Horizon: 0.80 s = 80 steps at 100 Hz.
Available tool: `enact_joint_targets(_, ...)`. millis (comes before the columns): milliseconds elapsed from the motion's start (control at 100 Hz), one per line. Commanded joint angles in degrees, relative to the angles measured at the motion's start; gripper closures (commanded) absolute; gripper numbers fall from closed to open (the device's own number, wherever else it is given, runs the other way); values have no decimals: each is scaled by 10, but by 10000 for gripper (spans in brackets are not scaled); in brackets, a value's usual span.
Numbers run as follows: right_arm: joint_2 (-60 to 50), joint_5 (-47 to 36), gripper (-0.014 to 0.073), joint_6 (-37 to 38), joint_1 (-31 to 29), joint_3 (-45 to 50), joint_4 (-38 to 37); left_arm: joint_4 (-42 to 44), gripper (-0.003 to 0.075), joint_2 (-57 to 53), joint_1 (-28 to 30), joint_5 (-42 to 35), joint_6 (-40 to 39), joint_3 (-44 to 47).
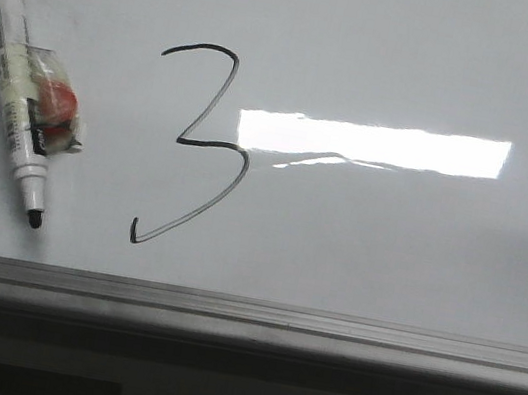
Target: Write number 3 on whiteboard
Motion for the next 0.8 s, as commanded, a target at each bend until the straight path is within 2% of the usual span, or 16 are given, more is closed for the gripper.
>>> enact_joint_targets(0,-4,-47,659,-2,-3,-13,-6,6,741,-12,33,-12,-6,-7)
enact_joint_targets(90,-4,-47,659,-2,-3,-13,-6,13,741,-41,51,-16,-8,14)
enact_joint_targets(200,-4,-47,659,-2,-3,-13,-6,19,741,-66,57,-81,-36,50)
enact_joint_targets(280,-4,-46,659,-2,-3,-13,-6,26,741,-65,57,-97,-48,64)
enact_joint_targets(350,-4,-46,659,-2,-3,-13,-6,25,741,-65,57,-92,-127,75)
enact_joint_targets(420,-4,-46,659,-2,-3,-13,-6,34,741,-65,57,-89,-258,92)
enact_joint_targets(470,-4,-46,659,-2,-3,-13,-6,41,741,-65,57,-75,-334,102)
enact_joint_targets(510,-4,-46,659,-2,-3,-13,-6,42,741,-65,57,-53,-357,105)
enact_joint_targets(790,-4,-46,659,-2,-3,-13,-6,62,741,-65,55,136,-359,105)
